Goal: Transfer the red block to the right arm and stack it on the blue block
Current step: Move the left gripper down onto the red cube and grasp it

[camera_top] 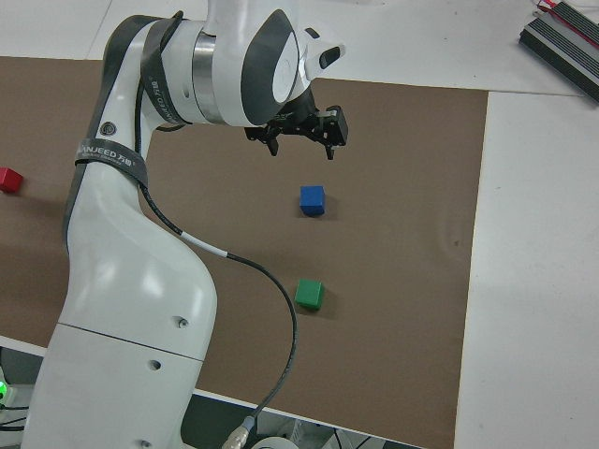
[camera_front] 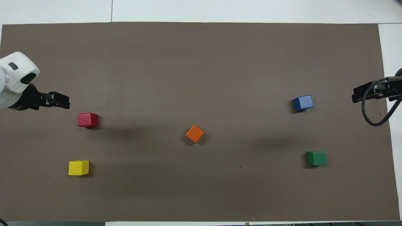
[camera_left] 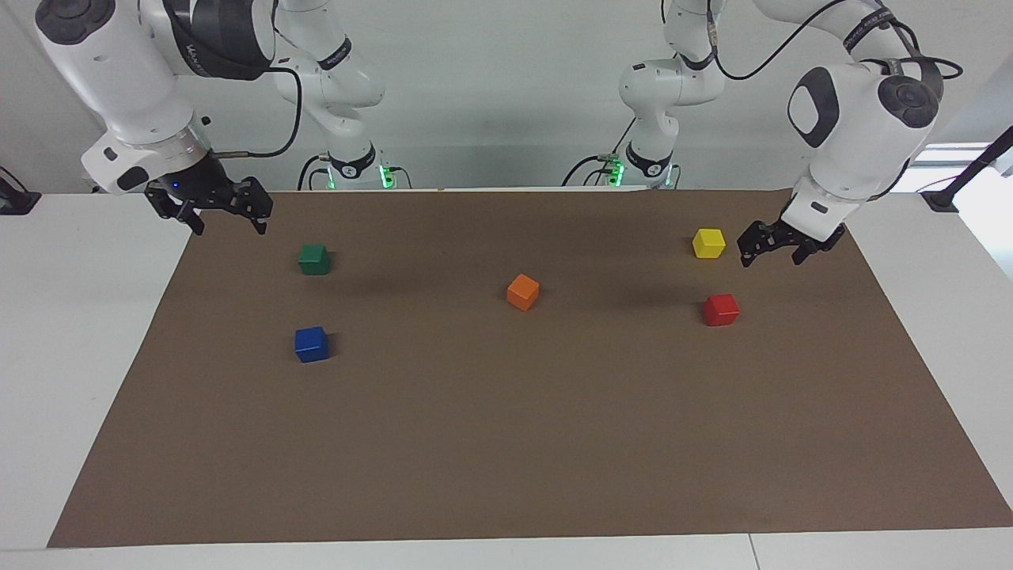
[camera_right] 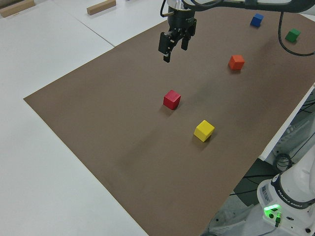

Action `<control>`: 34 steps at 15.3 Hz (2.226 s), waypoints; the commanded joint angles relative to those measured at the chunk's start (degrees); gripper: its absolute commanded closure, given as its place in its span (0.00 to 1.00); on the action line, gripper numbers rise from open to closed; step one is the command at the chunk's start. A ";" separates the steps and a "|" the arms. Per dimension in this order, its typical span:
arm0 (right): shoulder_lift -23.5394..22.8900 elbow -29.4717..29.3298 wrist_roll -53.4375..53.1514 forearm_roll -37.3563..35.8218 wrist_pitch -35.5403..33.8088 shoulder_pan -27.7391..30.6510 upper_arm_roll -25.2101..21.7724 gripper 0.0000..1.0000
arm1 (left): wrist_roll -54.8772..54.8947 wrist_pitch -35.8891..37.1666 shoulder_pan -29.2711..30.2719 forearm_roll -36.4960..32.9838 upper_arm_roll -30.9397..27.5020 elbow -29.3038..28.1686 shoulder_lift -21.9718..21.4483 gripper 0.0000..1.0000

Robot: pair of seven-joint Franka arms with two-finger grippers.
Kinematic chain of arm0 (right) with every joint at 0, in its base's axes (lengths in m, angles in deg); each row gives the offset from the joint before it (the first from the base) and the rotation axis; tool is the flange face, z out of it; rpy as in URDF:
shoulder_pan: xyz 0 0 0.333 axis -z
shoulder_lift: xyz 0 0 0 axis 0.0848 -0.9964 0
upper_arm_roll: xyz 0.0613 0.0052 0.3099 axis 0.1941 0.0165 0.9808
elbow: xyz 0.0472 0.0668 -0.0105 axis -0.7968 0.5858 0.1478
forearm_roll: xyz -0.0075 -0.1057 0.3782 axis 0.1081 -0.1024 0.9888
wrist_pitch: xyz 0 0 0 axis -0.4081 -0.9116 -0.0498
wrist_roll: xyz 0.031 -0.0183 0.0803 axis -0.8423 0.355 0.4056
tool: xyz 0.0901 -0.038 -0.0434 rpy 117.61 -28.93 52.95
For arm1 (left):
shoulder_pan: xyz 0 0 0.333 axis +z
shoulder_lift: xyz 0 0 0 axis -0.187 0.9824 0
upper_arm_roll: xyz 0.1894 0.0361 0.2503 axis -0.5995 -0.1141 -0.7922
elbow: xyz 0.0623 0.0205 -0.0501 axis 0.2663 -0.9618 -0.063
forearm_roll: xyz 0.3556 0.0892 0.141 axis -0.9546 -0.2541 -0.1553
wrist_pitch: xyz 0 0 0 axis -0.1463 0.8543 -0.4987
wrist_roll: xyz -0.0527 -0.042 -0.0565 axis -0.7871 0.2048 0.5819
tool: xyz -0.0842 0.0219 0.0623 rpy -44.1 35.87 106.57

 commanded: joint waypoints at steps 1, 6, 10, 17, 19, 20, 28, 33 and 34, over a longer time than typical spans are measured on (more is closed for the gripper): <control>0.89 1.12 0.82 -0.14 0.39 0.88 0.61 0.00 | 0.19 -6.22 0.83 -0.22 0.02 -6.51 -2.09 0.00; 0.89 1.12 0.82 -0.14 0.39 0.88 0.61 0.00 | 2.47 -11.58 1.45 -0.31 0.11 -10.12 -0.51 0.00; 0.89 1.12 0.73 -0.14 0.56 0.97 0.61 0.00 | 2.21 -18.70 2.76 -0.31 0.11 -15.39 -0.16 0.00; 0.97 1.29 0.90 -0.05 0.74 0.70 0.78 0.00 | -1.21 -23.27 1.98 -0.22 0.20 -18.82 1.51 0.00; 0.97 1.29 1.08 -0.14 0.65 0.62 0.78 0.00 | -3.32 -25.83 1.62 -0.31 0.29 -20.67 1.51 0.00; 1.06 1.38 1.08 -0.05 0.57 0.53 0.78 0.00 | -3.33 -26.01 1.19 -0.22 0.29 -20.76 1.51 0.00; 1.76 4.45 0.56 0.04 3.72 0.27 0.78 0.00 | -4.02 -30.23 0.83 -0.22 0.29 -23.22 3.00 0.00; 1.59 6.91 -0.23 0.74 6.09 0.18 0.87 0.00 | -6.05 -30.93 -0.40 -0.31 0.20 -23.22 4.24 0.00; 1.42 7.61 -0.84 1.79 7.32 0.18 0.87 0.00 | -5.62 -31.02 -0.31 -0.31 0.20 -23.22 4.50 0.00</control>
